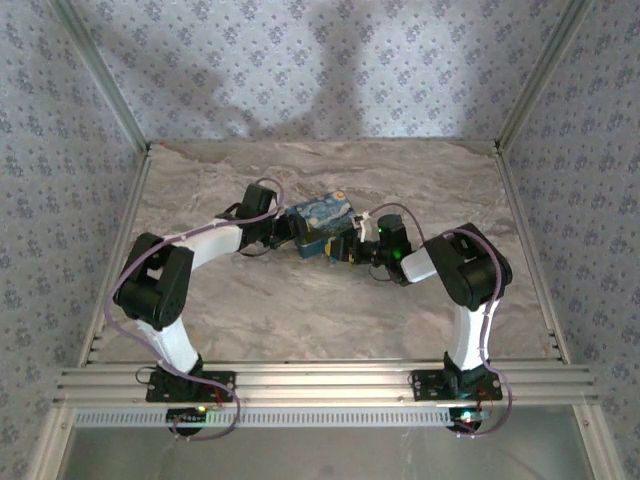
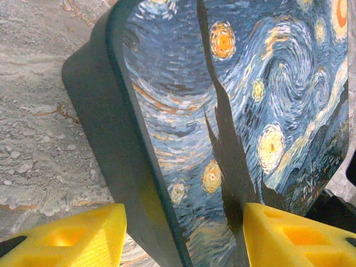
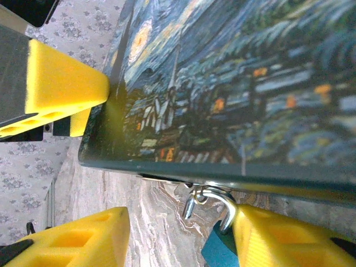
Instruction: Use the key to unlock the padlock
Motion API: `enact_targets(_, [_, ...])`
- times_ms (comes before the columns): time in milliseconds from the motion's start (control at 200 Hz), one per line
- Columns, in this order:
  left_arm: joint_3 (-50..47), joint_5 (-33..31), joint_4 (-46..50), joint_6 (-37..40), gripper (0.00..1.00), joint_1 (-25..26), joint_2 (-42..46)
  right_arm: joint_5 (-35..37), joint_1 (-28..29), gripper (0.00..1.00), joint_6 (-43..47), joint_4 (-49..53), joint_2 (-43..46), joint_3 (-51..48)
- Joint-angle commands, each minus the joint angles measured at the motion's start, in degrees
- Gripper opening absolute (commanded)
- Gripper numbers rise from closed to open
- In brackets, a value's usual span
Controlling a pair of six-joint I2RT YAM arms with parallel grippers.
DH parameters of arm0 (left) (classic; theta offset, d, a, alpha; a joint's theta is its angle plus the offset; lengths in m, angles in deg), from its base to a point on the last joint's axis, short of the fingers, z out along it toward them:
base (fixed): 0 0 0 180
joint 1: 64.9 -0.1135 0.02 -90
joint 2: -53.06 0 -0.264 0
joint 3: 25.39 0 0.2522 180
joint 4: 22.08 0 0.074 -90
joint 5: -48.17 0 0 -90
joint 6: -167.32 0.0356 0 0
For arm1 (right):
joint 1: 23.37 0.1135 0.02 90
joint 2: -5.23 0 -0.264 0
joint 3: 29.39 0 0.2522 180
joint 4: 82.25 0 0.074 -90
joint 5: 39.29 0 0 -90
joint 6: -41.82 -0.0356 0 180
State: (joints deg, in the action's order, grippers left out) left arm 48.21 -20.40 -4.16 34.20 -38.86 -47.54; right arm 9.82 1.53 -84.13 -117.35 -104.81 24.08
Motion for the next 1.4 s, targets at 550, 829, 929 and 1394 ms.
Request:
enact_targets(550, [-1.74,-0.84,2.11,-0.2,0.57,0.58,0.95,-2.89,0.05,0.38,1.02,-2.53,-1.16,0.08])
enact_targets(829, [-1.91,-0.86,1.99,-0.38,0.57,0.61,0.93,-1.9,0.04,0.28,1.21,-1.62,-1.4,0.2])
enact_targets(929, [-2.04,-0.89,1.9,-0.41,0.57,0.61,1.01,-1.15,0.05,0.27,0.85,-1.68,-1.68,0.38])
enact_targets(1394, [-2.49,-0.87,1.46,-0.78,0.56,0.76,0.94,0.49,0.09,0.32,-1.99,-5.43,-3.94,1.42])
